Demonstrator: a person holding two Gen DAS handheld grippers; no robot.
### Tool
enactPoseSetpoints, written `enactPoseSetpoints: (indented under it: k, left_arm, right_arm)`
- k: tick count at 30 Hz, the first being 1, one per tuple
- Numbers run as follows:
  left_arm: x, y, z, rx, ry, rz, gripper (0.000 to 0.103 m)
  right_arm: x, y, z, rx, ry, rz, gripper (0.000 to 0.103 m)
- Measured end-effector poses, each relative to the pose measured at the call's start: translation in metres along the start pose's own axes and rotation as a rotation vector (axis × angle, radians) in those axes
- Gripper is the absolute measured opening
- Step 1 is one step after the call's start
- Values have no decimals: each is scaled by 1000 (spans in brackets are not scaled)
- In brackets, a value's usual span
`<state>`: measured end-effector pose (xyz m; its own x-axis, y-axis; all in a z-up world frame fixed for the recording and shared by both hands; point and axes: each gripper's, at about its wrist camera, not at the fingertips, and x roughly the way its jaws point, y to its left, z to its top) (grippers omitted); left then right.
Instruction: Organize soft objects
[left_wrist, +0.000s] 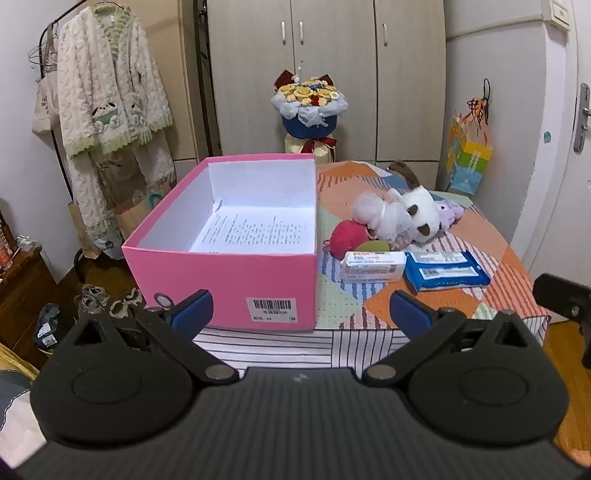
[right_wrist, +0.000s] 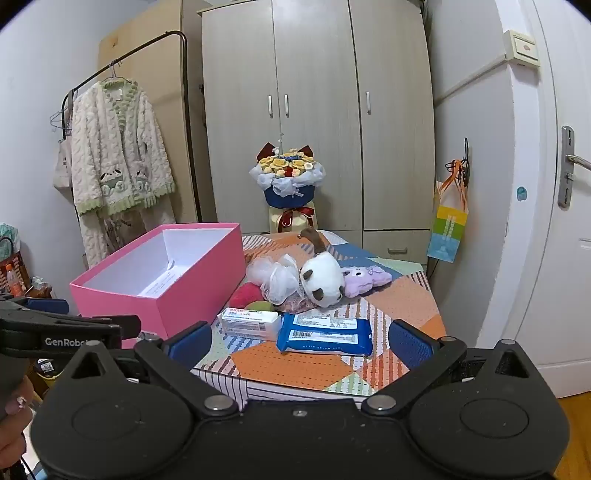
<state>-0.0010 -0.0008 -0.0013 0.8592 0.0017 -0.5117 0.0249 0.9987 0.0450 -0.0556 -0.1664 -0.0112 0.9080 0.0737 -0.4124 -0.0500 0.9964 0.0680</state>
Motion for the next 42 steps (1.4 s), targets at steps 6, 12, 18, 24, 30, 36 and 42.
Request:
enactPoseSetpoints:
  k: [6,12,18,24,30,36,42]
  left_arm:
    - [2,0,-4,4,20,-24,103]
    - [4,0,-3,1,27,-24,103]
    - [4,1,-5,1,28,-32,103]
    - [5,2,-7,4,31,-45,103]
    - [7,1,-9,12,20,-52,103]
    - [8,2,-10,13,17,-50,103]
    - [5,8,-11,-3,-5,-46,103]
  right_arm:
    - [3,1,-1,1,10,6,103]
    - [9,0,-4,-21,35,6,103]
    - [8,1,-5,-21,42,3,103]
    - [11,2,-6,-28,52,-7,103]
    - [10,0,-9,-30,51,-15,103]
    - [7,-1,-10,-40,29,-11,103]
    - [0,1,-10,-43,1,-5,103]
